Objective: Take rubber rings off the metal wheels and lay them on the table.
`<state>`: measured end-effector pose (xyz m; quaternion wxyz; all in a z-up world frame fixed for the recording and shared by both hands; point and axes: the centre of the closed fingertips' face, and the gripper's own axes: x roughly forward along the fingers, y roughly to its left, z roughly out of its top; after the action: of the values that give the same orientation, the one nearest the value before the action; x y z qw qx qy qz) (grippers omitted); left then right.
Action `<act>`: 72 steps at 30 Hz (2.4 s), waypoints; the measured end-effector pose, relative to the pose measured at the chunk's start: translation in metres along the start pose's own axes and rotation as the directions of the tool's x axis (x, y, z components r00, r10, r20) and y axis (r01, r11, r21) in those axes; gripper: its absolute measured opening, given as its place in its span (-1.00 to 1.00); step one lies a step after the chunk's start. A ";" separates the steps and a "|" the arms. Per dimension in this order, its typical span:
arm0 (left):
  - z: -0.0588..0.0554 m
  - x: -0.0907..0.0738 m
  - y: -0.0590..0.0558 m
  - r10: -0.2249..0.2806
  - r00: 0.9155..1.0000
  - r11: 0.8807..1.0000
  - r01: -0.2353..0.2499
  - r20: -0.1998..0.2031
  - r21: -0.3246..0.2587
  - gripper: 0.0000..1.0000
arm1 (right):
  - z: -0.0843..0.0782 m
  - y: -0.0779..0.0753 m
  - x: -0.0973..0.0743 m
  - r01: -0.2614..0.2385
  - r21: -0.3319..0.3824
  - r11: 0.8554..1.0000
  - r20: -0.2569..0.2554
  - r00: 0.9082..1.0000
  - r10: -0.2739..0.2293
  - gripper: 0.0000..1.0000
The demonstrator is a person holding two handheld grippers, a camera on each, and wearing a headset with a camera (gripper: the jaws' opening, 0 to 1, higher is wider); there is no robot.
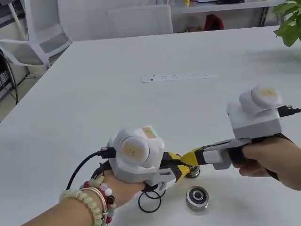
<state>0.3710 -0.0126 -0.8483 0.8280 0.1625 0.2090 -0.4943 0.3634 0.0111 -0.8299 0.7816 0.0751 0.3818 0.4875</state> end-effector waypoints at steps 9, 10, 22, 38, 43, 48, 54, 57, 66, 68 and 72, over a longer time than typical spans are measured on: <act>0.001 0.001 0.000 0.011 1.000 1.000 -0.011 0.014 -0.001 -0.80 | 0.000 -0.012 -0.005 0.042 0.023 0.999 0.004 0.999 -0.042 -1.00; 0.001 0.001 0.000 0.012 1.000 1.000 -0.012 0.014 -0.009 -0.80 | 0.000 -0.012 -0.005 0.045 0.026 0.999 0.005 0.999 -0.045 -1.00; 0.002 -0.001 0.004 0.003 1.000 0.999 -0.002 0.006 -0.053 -0.70 | 0.002 -0.017 -0.010 0.057 0.072 0.996 0.028 0.998 -0.059 -1.00; 0.034 -0.016 0.006 0.000 0.999 1.000 0.000 0.051 0.005 -0.40 | 0.016 -0.023 -0.022 0.080 0.114 0.990 0.089 0.992 -0.091 -1.00; 0.053 -0.028 0.014 0.025 0.995 1.000 -0.026 0.098 0.008 -0.30 | 0.021 -0.019 -0.025 0.072 0.101 0.992 0.103 0.991 -0.083 -1.00; 0.066 -0.040 0.020 0.034 0.991 0.999 -0.033 0.131 -0.015 -0.24 | 0.026 -0.011 -0.026 0.056 0.064 0.996 0.111 0.992 -0.063 -1.00; 0.082 -0.056 0.019 0.020 0.994 0.999 -0.025 0.106 0.044 -0.10 | 0.034 0.001 -0.026 0.021 0.039 0.999 0.130 0.991 -0.026 -1.00; 0.089 -0.064 0.018 0.023 0.994 0.996 -0.032 0.105 0.086 -0.06 | 0.037 0.007 -0.026 0.009 0.019 1.000 0.131 0.991 -0.011 -1.00; 0.100 -0.114 0.020 0.059 0.990 0.986 -0.078 0.128 0.148 0.08 | 0.040 0.029 -0.023 -0.025 -0.056 0.998 0.112 0.993 0.031 -1.00; 0.095 -0.126 0.019 0.066 0.990 0.986 -0.084 0.127 0.144 0.12 | 0.039 0.033 -0.021 -0.034 -0.071 0.997 0.103 0.994 0.041 -1.00; 0.073 -0.148 0.021 0.083 0.992 0.988 -0.095 0.097 0.119 0.18 | 0.037 0.040 -0.018 -0.054 -0.088 0.995 0.086 0.994 0.062 -1.00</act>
<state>0.3402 0.0731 -0.7090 0.8464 0.1996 0.1324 -0.4756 0.3559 0.0265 -0.7755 0.7857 0.0743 0.3232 0.5222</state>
